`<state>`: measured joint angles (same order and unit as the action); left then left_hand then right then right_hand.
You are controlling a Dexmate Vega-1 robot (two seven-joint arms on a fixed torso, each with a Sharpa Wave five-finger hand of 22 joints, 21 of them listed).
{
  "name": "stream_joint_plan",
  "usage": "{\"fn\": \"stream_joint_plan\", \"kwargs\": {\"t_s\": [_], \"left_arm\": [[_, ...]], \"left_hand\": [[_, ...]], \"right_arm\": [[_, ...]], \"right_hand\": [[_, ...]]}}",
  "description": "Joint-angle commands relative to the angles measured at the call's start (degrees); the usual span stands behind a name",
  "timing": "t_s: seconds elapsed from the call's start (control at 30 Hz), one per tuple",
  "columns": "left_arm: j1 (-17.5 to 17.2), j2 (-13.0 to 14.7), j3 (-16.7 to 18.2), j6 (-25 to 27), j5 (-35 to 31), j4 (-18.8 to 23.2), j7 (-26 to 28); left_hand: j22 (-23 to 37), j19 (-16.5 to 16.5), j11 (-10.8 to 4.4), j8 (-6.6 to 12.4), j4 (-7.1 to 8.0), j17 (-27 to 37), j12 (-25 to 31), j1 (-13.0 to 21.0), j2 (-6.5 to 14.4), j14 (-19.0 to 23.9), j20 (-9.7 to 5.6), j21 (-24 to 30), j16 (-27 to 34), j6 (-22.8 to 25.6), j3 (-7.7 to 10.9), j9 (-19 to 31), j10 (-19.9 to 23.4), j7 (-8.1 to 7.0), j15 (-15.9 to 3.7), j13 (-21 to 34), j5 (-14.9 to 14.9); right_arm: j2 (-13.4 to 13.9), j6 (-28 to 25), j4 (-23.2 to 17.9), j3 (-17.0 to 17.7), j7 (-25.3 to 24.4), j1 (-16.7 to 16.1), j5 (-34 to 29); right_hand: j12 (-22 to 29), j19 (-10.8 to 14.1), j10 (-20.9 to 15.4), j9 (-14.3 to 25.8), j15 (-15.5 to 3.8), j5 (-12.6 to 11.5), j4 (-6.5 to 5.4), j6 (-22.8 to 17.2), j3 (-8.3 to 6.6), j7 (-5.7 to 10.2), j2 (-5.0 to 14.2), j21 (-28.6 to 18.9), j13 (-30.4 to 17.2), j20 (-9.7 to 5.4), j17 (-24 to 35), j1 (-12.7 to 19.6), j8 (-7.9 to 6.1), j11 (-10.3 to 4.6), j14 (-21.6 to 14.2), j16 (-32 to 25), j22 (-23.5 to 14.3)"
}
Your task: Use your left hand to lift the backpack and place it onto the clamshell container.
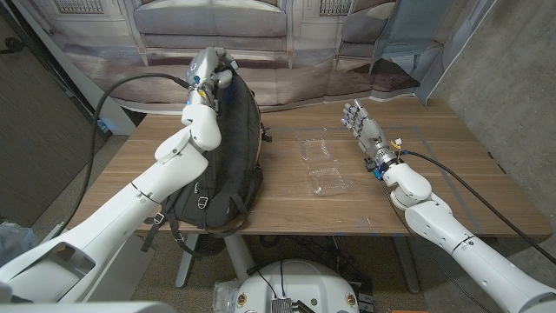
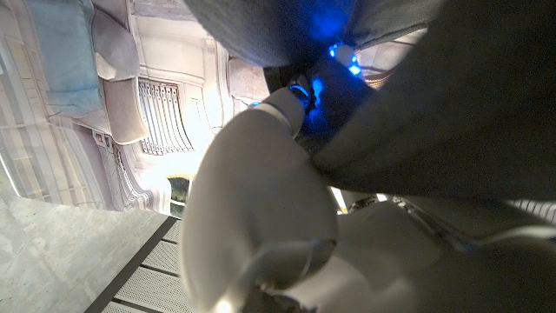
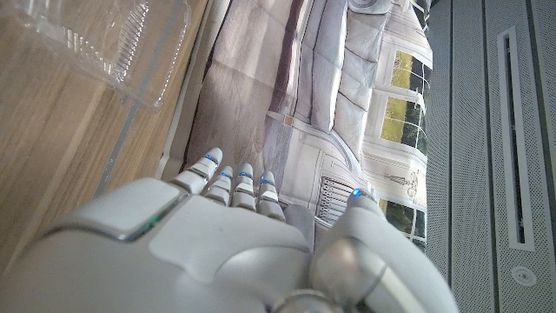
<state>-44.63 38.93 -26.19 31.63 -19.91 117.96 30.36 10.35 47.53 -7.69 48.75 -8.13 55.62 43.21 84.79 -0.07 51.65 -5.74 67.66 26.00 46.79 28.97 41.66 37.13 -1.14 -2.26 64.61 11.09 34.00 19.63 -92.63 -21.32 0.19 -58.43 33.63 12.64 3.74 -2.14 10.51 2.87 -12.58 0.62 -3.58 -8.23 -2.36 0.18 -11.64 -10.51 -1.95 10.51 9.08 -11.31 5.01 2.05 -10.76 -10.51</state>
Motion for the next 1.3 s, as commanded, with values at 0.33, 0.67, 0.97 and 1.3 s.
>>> {"fn": "stream_joint_plan", "kwargs": {"t_s": [0.33,0.67,0.97,1.3], "left_arm": [[-1.1,0.4,2.4,-2.4,0.8,3.1,-1.4],[-1.2,0.6,3.3,-4.2,1.6,4.3,-2.4],[-1.3,0.5,3.4,-3.4,1.1,4.9,-2.7],[-1.9,0.6,4.8,-2.6,0.9,7.1,-2.8]], "left_hand": [[0.2,-0.5,0.18,0.65,-0.07,0.6,-0.4,-0.3,0.2,5.6,-6.95,0.7,-0.3,-0.2,1.04,0.0,0.8,0.05,-8.20,0.5,0.2],[0.2,-0.5,0.18,0.78,-0.10,1.0,-0.6,-0.4,0.1,5.7,-6.98,0.9,-0.5,-0.2,1.37,-0.1,0.9,-0.08,-8.24,0.6,0.2],[0.3,-0.4,0.16,0.89,-0.15,1.2,-0.9,-0.4,-0.1,5.7,-6.95,1.2,-0.7,-0.1,1.58,-0.2,1.1,0.19,-8.24,0.5,0.2],[0.3,-0.5,0.25,1.09,-0.14,1.6,-0.9,-0.5,-0.1,6.0,-6.95,1.4,-0.9,-0.2,1.86,-0.2,1.0,0.01,-8.23,1.0,0.2]], "right_arm": [[-0.2,0.1,-0.5,-0.3,-0.5,-0.2,-0.4],[-0.1,0.3,-1.6,0.1,-1.7,-1.0,-0.9],[0.0,-0.4,-1.7,0.0,-1.7,-0.7,-0.8],[-0.2,-0.6,-1.1,-0.4,-0.8,0.3,-0.5]], "right_hand": [[-0.2,0.5,-0.3,0.3,0.28,-0.1,0.15,-0.4,-0.08,-0.13,0.18,-0.2,-0.3,-0.45,0.3,0.2,-0.06,0.27,-0.2,-0.2,-0.2],[-0.2,0.5,-0.3,0.3,0.28,-0.1,0.18,-0.4,-0.03,-0.20,0.20,-0.2,-0.3,-0.45,0.3,0.1,-0.06,0.28,-0.2,-0.2,-0.2],[-0.2,0.5,-0.3,0.3,0.27,-0.1,0.22,-0.3,0.01,-0.18,0.22,-0.2,-0.3,-0.42,0.3,0.1,-0.02,0.35,-0.2,-0.1,-0.2],[-0.2,0.5,-0.3,0.3,0.33,0.0,0.24,-0.4,0.06,-0.27,0.26,-0.2,-0.3,-0.46,0.3,0.1,-0.02,0.32,-0.2,-0.2,-0.2]]}}
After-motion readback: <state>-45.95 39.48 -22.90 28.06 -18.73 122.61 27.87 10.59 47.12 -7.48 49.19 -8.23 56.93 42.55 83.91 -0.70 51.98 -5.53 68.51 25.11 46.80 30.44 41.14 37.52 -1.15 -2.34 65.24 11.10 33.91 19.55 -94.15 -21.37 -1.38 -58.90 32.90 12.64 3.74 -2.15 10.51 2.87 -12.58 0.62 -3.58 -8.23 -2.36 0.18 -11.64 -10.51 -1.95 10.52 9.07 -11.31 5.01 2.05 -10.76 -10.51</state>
